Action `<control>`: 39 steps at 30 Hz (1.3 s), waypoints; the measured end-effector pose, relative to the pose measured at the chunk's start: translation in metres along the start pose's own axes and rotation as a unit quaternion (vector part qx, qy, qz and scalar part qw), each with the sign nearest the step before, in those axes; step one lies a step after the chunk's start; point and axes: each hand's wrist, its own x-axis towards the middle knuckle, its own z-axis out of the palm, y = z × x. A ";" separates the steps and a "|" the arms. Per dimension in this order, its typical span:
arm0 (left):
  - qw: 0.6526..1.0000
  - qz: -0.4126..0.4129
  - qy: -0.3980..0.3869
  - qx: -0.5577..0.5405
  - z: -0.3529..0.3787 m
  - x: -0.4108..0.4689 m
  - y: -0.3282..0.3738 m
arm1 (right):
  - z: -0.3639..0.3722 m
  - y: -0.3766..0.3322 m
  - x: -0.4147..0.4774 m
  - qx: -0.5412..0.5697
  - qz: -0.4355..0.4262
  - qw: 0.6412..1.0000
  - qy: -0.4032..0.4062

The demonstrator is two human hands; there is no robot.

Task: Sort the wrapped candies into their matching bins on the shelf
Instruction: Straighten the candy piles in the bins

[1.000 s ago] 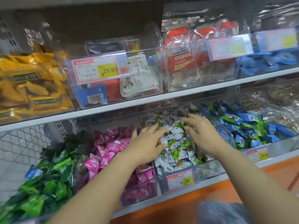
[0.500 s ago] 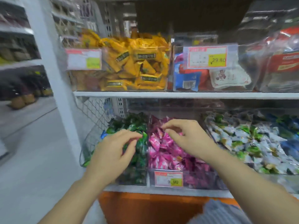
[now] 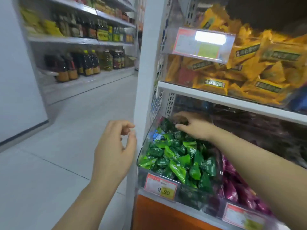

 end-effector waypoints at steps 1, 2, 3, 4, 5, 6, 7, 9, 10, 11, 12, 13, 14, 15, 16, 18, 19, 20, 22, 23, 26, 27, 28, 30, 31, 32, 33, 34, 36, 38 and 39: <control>1.000 -0.026 -0.004 -0.011 -0.001 0.002 -0.003 | 0.004 0.003 0.013 -0.008 0.007 1.000 -0.012; 0.999 -0.049 -0.015 -0.018 -0.001 0.005 -0.007 | 0.007 0.005 0.024 -0.027 0.018 0.999 -0.028; 0.997 -0.068 -0.032 -0.019 -0.001 0.006 -0.010 | 0.011 0.007 0.034 -0.043 0.021 0.998 -0.043; 0.995 -0.083 -0.054 -0.017 0.000 0.007 -0.012 | 0.015 0.008 0.043 -0.057 0.022 0.996 -0.060; 0.993 -0.093 -0.074 -0.016 0.002 0.008 -0.015 | 0.018 0.009 0.052 -0.064 0.017 0.995 -0.074; 0.991 -0.100 -0.093 -0.013 0.003 0.010 -0.016 | 0.021 0.008 0.058 -0.071 0.015 0.993 -0.090; 0.989 -0.102 -0.110 -0.008 0.005 0.011 -0.017 | 0.025 0.010 0.064 -0.074 0.010 0.992 -0.104; 0.984 -0.105 -0.145 0.013 0.009 0.013 -0.020 | 0.030 0.006 0.068 -0.081 0.002 0.988 -0.132; 0.981 -0.107 -0.159 0.021 0.010 0.014 -0.022 | 0.030 0.003 0.066 -0.080 -0.007 0.987 -0.143; 0.979 -0.111 -0.169 0.024 0.011 0.015 -0.023 | 0.029 0.000 0.064 -0.073 -0.023 0.985 -0.153; 0.977 -0.114 -0.178 0.027 0.012 0.016 -0.023 | 0.026 -0.003 0.059 -0.065 -0.034 0.984 -0.164; 0.976 -0.113 -0.186 0.032 0.012 0.017 -0.022 | 0.024 -0.005 0.053 -0.056 -0.050 0.981 -0.180; 0.975 -0.111 -0.191 0.037 0.012 0.018 -0.020 | 0.022 -0.007 0.045 -0.062 -0.062 0.976 -0.198; 0.974 -0.108 -0.193 0.040 0.012 0.018 -0.019 | 0.022 -0.009 0.035 -0.077 -0.076 0.970 -0.218; 0.975 -0.105 -0.193 0.041 0.012 0.018 -0.017 | 0.023 -0.010 0.026 -0.106 -0.089 0.962 -0.235; 0.975 -0.105 -0.192 0.041 0.012 0.019 -0.015 | 0.029 -0.005 0.012 -0.172 -0.102 0.948 -0.247; 0.975 -0.106 -0.192 0.041 0.012 0.019 -0.015 | 0.031 -0.003 0.006 -0.191 -0.097 0.946 -0.245; 0.974 -0.107 -0.193 0.042 0.012 0.019 -0.014 | 0.030 -0.004 0.001 -0.193 -0.095 0.947 -0.240; 0.974 -0.107 -0.193 0.046 0.011 0.018 -0.014 | 0.024 -0.007 -0.001 -0.148 -0.088 0.955 -0.242; 0.974 -0.107 -0.193 0.047 0.011 0.018 -0.014 | 0.020 -0.010 0.001 -0.106 -0.079 0.961 -0.242; 0.974 -0.112 -0.194 0.044 0.013 0.019 -0.013 | 0.011 -0.010 0.016 0.011 -0.076 0.982 -0.173; 0.974 -0.113 -0.193 0.042 0.013 0.020 -0.013 | 0.009 -0.008 0.025 0.018 -0.082 0.988 -0.130; 0.974 -0.113 -0.192 0.040 0.014 0.020 -0.013 | 0.009 -0.005 0.034 0.013 -0.077 0.993 -0.092; 0.975 -0.112 -0.191 0.036 0.015 0.020 -0.012 | 0.011 0.001 0.052 -0.010 -0.056 0.997 -0.048; 0.974 -0.113 -0.192 0.035 0.015 0.020 -0.011 | 0.014 0.004 0.061 -0.030 -0.049 0.998 -0.039; 0.974 -0.114 -0.193 0.034 0.015 0.020 -0.011 | 0.017 0.007 0.070 -0.050 -0.041 0.997 -0.042; 0.974 -0.115 -0.194 0.035 0.015 0.020 -0.011 | 0.021 0.011 0.078 -0.058 -0.030 0.996 -0.052; 0.973 -0.115 -0.195 0.036 0.014 0.021 -0.010 | 0.026 0.013 0.085 -0.063 -0.015 0.995 -0.071; 0.973 -0.114 -0.199 0.033 0.013 0.021 -0.011 | 0.035 0.016 0.096 -0.097 -0.001 0.990 -0.106; 0.972 -0.113 -0.202 0.028 0.012 0.022 -0.011 | 0.040 0.016 0.103 -0.127 -0.009 0.985 -0.114; 0.972 -0.113 -0.202 0.029 0.012 0.022 -0.011 | 0.039 0.016 0.104 -0.128 -0.017 0.986 -0.108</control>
